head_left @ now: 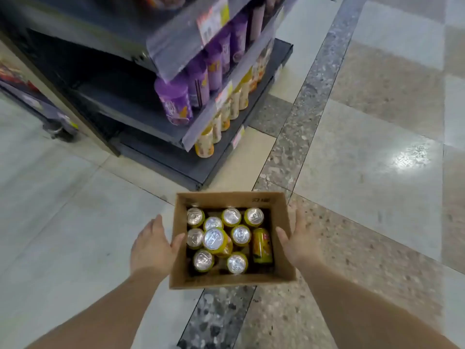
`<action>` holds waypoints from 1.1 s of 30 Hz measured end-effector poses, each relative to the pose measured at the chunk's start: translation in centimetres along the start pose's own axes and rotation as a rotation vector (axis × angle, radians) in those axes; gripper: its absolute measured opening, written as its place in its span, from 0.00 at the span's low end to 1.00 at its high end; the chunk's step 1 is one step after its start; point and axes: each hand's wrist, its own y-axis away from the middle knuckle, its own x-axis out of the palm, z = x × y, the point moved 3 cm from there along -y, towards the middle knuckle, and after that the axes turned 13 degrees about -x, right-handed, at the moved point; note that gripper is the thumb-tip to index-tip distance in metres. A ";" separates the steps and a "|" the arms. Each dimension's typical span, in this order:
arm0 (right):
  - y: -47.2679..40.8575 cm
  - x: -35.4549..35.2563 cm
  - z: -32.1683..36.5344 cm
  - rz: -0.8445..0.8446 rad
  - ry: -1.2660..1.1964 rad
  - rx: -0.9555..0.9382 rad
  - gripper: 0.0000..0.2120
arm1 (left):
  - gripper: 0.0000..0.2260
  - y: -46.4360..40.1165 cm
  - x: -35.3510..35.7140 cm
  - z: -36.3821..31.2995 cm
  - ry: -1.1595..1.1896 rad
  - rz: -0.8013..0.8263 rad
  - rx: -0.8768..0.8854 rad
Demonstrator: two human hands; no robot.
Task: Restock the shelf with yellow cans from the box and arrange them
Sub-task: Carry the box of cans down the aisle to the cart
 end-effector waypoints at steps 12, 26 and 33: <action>-1.8 3.5 -1.6 -0.106 0.013 0.046 0.25 | 0.28 -2.9 5.3 0.8 0.112 0.196 -0.117; 10.4 -9.5 16.0 -0.002 0.072 -0.209 0.20 | 0.23 8.7 -17.8 6.6 0.257 0.106 -0.221; 23.3 -17.1 33.2 0.069 0.113 -0.476 0.21 | 0.23 19.5 -37.8 15.5 0.360 -0.052 -0.314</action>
